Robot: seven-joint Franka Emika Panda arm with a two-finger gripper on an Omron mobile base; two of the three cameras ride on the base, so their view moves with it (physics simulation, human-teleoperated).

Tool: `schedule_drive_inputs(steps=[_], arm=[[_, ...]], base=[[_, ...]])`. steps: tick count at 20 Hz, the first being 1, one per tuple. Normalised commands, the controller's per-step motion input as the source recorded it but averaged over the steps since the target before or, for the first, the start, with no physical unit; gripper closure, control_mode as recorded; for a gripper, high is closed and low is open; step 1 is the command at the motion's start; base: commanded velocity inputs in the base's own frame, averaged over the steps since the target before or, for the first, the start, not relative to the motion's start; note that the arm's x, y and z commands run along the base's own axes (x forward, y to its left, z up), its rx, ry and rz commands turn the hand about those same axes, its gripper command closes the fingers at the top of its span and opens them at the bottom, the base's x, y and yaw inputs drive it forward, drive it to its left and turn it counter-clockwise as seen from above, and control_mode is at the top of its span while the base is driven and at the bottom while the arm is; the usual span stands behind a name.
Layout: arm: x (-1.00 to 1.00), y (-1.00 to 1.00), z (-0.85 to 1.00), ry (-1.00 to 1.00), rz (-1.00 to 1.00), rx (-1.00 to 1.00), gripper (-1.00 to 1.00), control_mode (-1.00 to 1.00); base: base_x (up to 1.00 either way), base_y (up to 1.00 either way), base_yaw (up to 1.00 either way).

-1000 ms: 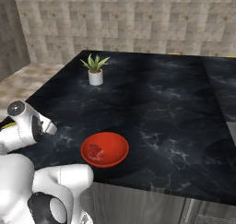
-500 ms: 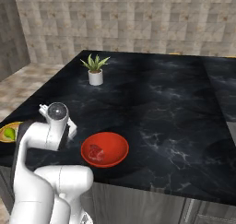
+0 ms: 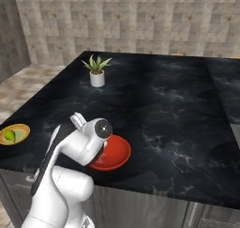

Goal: Remove the pear from the bowl and place it on the small plate. Then place the bowl with only the steak in the microwave, close the door, and press the start button to microwave the steak.

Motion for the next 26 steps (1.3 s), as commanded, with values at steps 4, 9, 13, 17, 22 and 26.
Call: schedule_drive_inputs(steps=[4, 9, 13, 17, 22, 26], arm=[[-0.01, -1.0, 0.0, 0.19, -0.04, 0.01, -1.0, -1.0], [0.0, -0.98, -0.1, 0.25, -0.05, 0.05, -1.0, -1.0], [0.0, -0.77, -0.21, 0.26, -0.03, 0.05, -1.0, -1.0], [0.0, -0.73, -0.15, 0.07, 0.0, 0.06, -1.0, -1.0], [0.0, -0.38, -0.31, 0.04, 0.04, 0.01, -1.0, -1.0], [0.0, -0.06, -0.29, -0.07, 0.13, -0.01, -1.0, -1.0]], base=[[0.0, 0.0, 0.0], [0.0, 0.0, 0.0], [0.0, 0.0, 0.0], [0.0, 0.0, 0.0], [0.0, 0.0, 0.0], [0.0, 0.0, 0.0]])
